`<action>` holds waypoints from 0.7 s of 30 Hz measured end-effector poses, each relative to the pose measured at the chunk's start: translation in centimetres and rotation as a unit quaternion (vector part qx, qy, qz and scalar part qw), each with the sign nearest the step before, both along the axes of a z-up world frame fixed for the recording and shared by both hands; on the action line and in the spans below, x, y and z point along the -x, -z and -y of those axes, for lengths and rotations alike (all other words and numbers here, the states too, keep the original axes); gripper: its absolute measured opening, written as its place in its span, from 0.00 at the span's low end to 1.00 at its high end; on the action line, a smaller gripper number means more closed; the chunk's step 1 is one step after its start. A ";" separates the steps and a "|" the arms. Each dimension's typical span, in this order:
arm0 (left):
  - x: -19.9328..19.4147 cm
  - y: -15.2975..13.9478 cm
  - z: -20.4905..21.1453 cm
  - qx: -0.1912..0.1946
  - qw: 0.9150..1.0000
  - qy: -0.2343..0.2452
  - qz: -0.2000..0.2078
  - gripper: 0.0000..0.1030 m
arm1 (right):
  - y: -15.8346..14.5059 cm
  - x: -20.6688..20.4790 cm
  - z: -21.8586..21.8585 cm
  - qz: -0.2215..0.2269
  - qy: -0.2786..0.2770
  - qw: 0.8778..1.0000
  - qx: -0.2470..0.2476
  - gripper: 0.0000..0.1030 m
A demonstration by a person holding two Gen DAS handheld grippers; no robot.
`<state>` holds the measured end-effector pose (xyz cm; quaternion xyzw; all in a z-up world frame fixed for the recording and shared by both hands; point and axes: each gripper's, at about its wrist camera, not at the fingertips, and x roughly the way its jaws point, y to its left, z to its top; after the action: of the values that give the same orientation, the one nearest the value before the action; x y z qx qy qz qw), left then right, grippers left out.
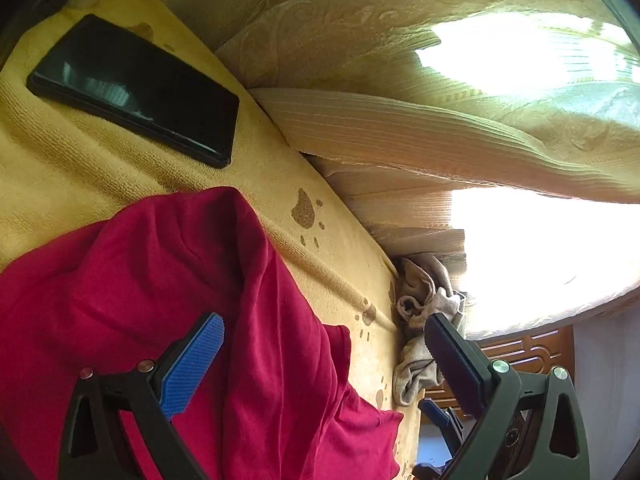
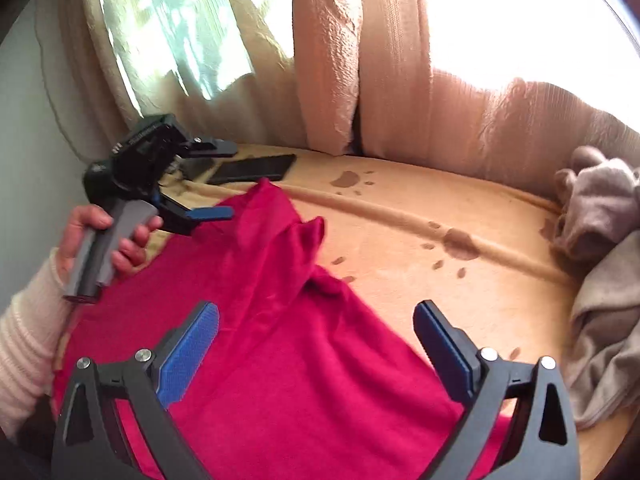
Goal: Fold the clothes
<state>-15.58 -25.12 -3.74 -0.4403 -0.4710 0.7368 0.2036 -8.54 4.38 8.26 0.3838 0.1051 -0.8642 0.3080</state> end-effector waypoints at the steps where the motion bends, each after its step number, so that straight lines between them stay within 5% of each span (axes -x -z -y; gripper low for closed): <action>1: 0.3 0.3 -0.2 -0.004 1.000 -0.002 -0.001 0.99 | 0.1 0.1 0.4 -0.029 0.003 0.999 -0.038 0.96; 4: 1.0 0.5 -1.1 -0.007 1.000 0.005 -0.015 0.99 | 1.0 1.4 1.8 -0.079 0.007 0.992 -0.101 0.75; 5: 1.3 0.4 -1.4 -0.001 1.000 0.009 -0.019 0.99 | 1.5 2.2 2.1 -0.067 0.002 0.993 -0.099 0.48; 6: 1.5 0.3 -1.7 0.013 1.000 0.012 -0.021 0.99 | 1.9 3.1 2.4 -0.051 -0.002 0.994 -0.093 0.38; 10: 2.7 0.3 -2.9 0.055 0.998 0.020 -0.025 0.99 | 3.7 5.7 3.7 0.007 -0.033 0.998 -0.051 0.38; 14: 3.8 0.1 -3.5 0.032 0.998 0.037 -0.042 0.99 | 4.7 7.9 4.4 0.061 -0.044 0.997 0.010 0.38; 21: 4.7 0.1 -3.7 0.038 0.996 0.049 -0.065 0.99 | 5.7 9.8 4.9 0.078 -0.033 0.996 0.019 0.46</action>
<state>-20.27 -21.42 -3.86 -0.4213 -0.4064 0.7703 0.2528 -18.32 -0.47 2.60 0.4403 0.0774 -0.8227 0.3511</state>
